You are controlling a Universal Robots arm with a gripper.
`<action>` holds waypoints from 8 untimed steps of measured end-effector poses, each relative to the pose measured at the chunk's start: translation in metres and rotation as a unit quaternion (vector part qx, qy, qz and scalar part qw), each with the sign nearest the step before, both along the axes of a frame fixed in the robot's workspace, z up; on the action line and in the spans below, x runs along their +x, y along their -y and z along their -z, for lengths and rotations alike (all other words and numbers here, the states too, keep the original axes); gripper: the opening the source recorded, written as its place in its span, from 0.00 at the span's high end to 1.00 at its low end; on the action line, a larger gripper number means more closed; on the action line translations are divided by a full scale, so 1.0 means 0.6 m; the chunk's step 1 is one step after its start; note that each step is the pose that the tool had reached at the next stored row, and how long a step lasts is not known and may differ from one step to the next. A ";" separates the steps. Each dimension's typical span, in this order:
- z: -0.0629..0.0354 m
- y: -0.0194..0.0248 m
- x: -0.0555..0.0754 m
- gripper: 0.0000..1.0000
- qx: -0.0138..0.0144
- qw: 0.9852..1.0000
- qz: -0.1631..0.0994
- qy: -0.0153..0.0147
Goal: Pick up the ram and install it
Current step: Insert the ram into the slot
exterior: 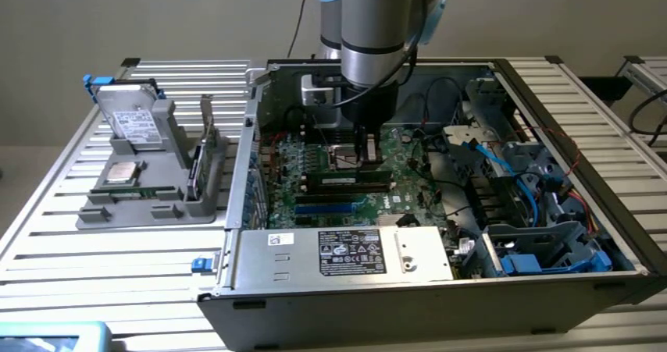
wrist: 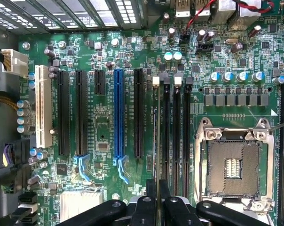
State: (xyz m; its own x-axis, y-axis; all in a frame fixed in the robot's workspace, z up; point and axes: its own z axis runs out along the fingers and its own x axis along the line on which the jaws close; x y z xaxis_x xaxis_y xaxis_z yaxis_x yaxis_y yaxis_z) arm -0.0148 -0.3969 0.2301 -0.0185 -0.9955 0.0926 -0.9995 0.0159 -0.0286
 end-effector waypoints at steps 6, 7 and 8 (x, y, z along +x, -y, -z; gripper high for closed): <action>0.001 0.0001 -0.001 0.86 0.000 1.000 0.000 0.000; 0.001 0.0001 -0.001 0.86 0.000 1.000 0.000 0.000; 0.002 0.0000 -0.002 0.86 0.000 1.000 0.000 0.000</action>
State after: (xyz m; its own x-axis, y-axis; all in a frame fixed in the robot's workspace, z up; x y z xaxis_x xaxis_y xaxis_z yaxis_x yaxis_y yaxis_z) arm -0.0157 -0.3969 0.2292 -0.0188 -0.9955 0.0927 -0.9995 0.0162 -0.0287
